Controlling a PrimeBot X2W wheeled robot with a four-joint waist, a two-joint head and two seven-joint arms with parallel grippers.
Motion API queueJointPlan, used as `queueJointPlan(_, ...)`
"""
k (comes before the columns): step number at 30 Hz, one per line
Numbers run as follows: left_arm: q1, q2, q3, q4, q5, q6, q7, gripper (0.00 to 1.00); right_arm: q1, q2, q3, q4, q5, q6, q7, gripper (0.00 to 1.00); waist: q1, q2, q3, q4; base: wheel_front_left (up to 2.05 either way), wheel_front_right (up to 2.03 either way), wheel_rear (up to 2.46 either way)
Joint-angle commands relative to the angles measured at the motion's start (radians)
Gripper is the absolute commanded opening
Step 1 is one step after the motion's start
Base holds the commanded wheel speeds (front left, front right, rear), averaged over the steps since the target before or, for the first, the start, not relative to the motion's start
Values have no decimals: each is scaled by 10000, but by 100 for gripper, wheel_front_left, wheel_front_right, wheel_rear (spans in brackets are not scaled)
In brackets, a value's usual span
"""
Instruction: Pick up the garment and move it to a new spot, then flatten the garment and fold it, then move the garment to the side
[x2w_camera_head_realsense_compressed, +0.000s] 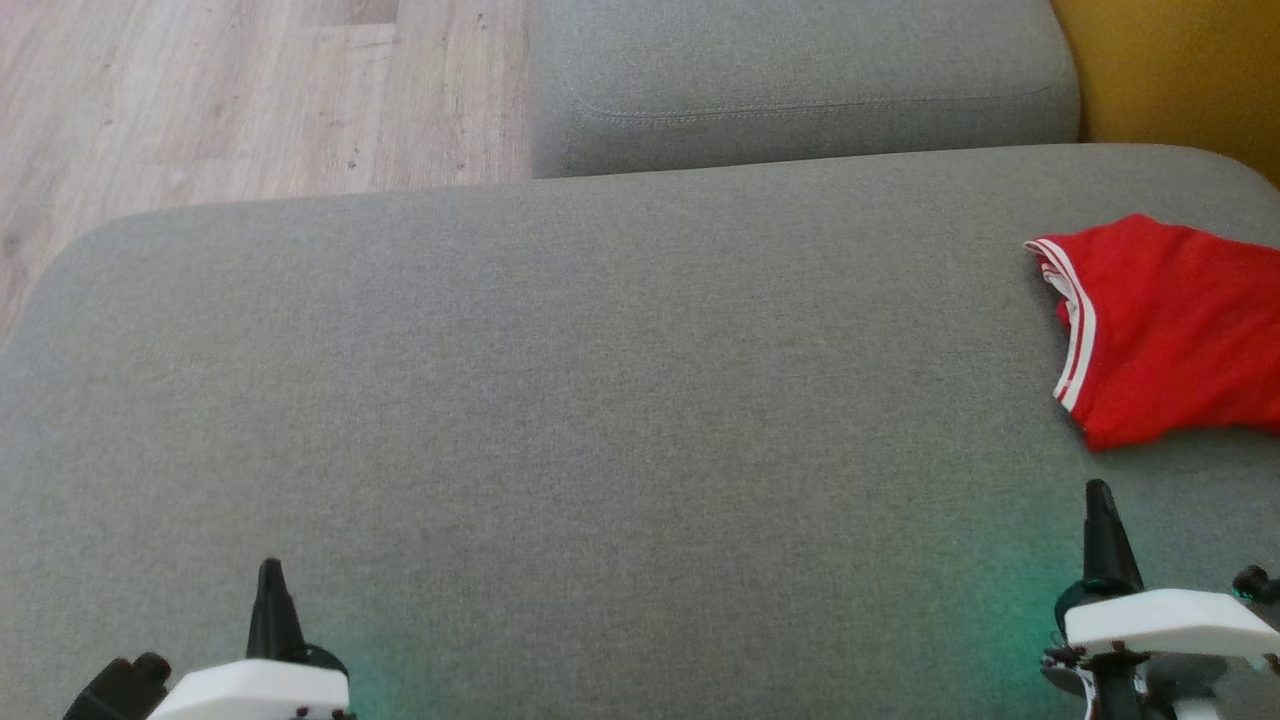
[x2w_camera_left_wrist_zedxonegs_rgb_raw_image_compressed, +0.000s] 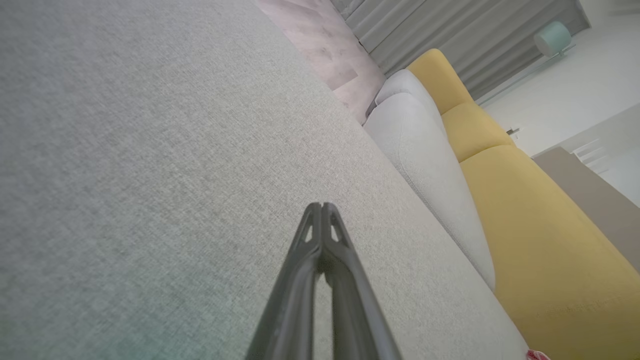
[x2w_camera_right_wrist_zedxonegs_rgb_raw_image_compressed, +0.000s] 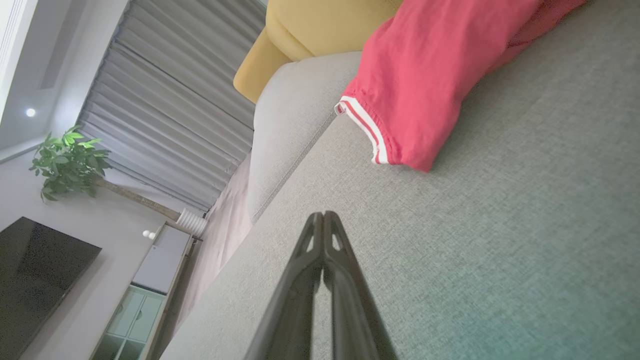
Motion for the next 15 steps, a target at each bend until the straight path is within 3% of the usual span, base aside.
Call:
queueJointPlan(1,-525,13,276,-361,-297,-91,52,0,-506,-47,41,-368,330,43,106,0,0,-1,2,-3,0,0,0)
queueJointPlan(15,-777,13,489,-448,-1918,-276,455,0,-712,-56,-65,-458,2022,51,508,0,0,-1,14,-34,0,0,0)
